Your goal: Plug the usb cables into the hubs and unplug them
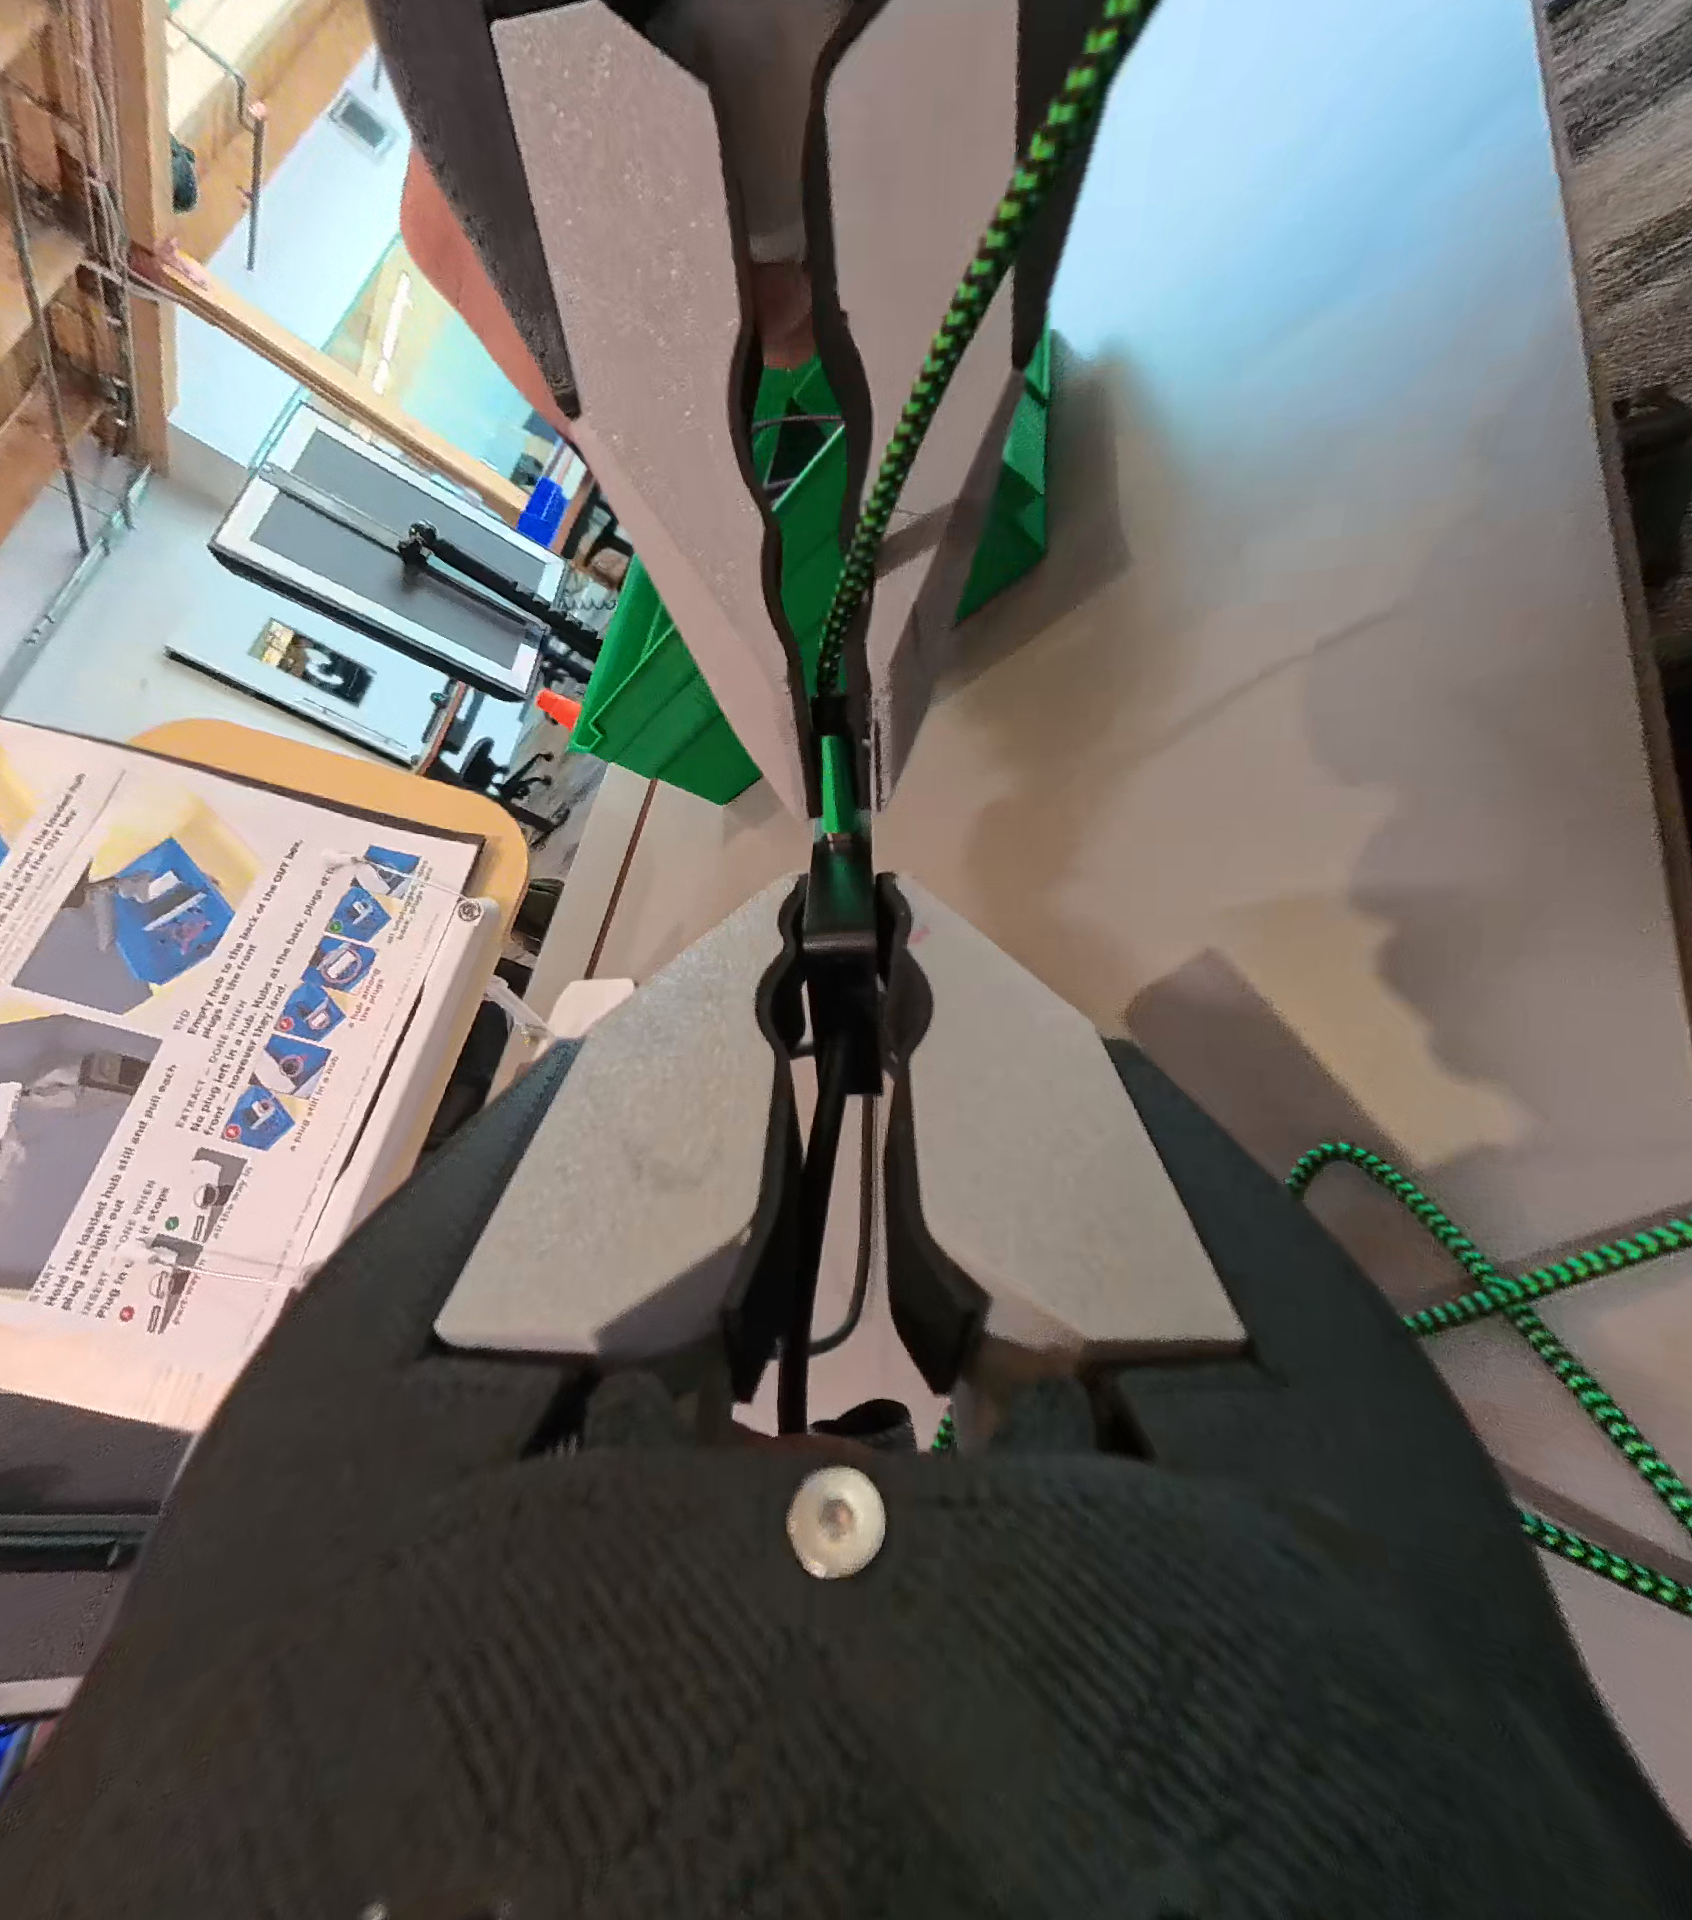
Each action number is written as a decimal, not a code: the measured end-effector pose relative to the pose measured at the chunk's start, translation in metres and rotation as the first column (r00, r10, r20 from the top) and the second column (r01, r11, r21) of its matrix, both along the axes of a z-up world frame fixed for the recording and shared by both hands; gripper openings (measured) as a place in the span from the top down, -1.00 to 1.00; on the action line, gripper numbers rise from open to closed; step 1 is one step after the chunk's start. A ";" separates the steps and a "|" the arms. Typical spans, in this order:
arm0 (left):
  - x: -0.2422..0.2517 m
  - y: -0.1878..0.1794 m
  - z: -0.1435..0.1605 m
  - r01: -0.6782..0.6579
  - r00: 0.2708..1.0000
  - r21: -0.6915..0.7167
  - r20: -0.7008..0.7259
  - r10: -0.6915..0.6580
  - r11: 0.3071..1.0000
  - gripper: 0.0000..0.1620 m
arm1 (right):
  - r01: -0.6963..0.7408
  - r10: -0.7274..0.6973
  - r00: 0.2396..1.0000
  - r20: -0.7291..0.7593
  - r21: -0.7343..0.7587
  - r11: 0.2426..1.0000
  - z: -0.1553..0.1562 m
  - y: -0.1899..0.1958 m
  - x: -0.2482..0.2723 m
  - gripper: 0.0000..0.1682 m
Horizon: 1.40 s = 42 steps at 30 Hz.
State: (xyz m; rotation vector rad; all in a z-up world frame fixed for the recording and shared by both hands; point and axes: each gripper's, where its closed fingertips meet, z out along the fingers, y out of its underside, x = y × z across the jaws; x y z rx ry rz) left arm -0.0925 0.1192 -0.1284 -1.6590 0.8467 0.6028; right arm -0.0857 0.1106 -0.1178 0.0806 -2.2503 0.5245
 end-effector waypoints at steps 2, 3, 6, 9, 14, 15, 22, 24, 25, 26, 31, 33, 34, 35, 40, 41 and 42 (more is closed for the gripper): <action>0.002 0.000 0.000 0.003 1.000 -0.005 0.008 -0.003 1.000 0.91 | -0.011 0.011 1.000 0.016 -0.039 0.999 0.001 0.000 0.002 0.95; 0.002 0.000 0.001 0.005 1.000 -0.004 0.005 -0.005 1.000 0.91 | -0.013 0.014 1.000 0.017 -0.050 0.999 0.001 0.001 0.003 0.95; 0.001 0.001 0.002 0.004 1.000 0.005 0.025 -0.004 1.000 0.91 | -0.005 0.006 1.000 0.015 -0.099 0.995 0.003 0.001 0.001 0.95; -0.005 0.002 -0.001 -0.013 0.999 -0.021 0.034 0.014 1.000 0.92 | 0.030 -0.034 0.999 -0.040 -0.094 0.995 -0.001 0.001 -0.006 0.95; -0.001 -0.002 -0.001 0.014 0.998 -0.032 0.057 -0.012 0.999 0.92 | 0.030 -0.032 0.998 -0.046 -0.053 0.998 -0.004 -0.003 -0.006 0.94; -0.001 -0.002 -0.001 0.019 0.998 -0.038 0.054 -0.017 0.999 0.92 | 0.027 -0.029 0.999 -0.036 -0.052 0.998 -0.004 -0.003 -0.005 0.94; -0.005 -0.004 -0.006 -0.004 0.997 -0.051 0.074 0.007 0.999 0.92 | 0.031 -0.032 0.999 -0.032 -0.024 0.999 -0.008 -0.004 -0.007 0.95; -0.003 -0.006 -0.004 0.006 1.000 -0.024 0.027 -0.005 1.000 0.91 | 0.015 -0.016 0.999 -0.034 -0.029 0.999 -0.007 -0.006 -0.003 0.95; 0.000 -0.006 -0.002 0.016 0.999 -0.019 0.037 -0.016 1.000 0.91 | 0.007 -0.008 0.999 -0.034 -0.030 1.000 -0.005 -0.007 0.000 0.95; 0.001 -0.006 0.001 0.019 0.999 -0.009 0.043 -0.019 1.000 0.91 | 0.003 -0.005 0.999 -0.039 -0.034 0.999 -0.002 -0.007 0.001 0.95; 0.002 0.000 0.001 0.038 0.999 0.002 0.035 -0.038 0.999 0.90 | 0.005 -0.007 0.999 -0.045 -0.042 0.999 0.000 -0.004 0.005 0.95; 0.004 0.000 0.000 0.063 0.998 0.007 0.025 -0.064 0.998 0.90 | 0.002 -0.004 0.999 -0.033 -0.061 0.998 -0.002 -0.005 0.007 0.95; 0.003 0.000 0.000 0.063 0.996 0.013 0.059 -0.064 0.998 0.91 | 0.006 -0.009 0.999 -0.036 -0.077 0.997 -0.001 -0.005 0.006 0.95; 0.001 0.001 -0.001 0.059 0.992 -0.010 0.115 -0.057 0.998 0.91 | 0.014 -0.017 0.999 -0.040 -0.090 0.996 -0.001 -0.005 0.004 0.95; -0.004 0.002 0.002 0.024 0.991 0.007 0.132 -0.024 1.000 0.90 | 0.041 -0.048 0.998 -0.044 -0.154 0.987 0.000 -0.002 -0.004 0.95; -0.003 0.000 0.004 0.029 0.992 0.026 0.120 -0.032 0.999 0.89 | 0.045 -0.052 0.998 -0.045 -0.150 0.988 -0.001 -0.001 -0.004 0.95; -0.002 -0.001 0.006 0.035 0.993 0.042 0.112 -0.039 0.999 0.88 | 0.050 -0.057 0.997 -0.045 -0.146 0.988 -0.002 0.000 -0.004 0.95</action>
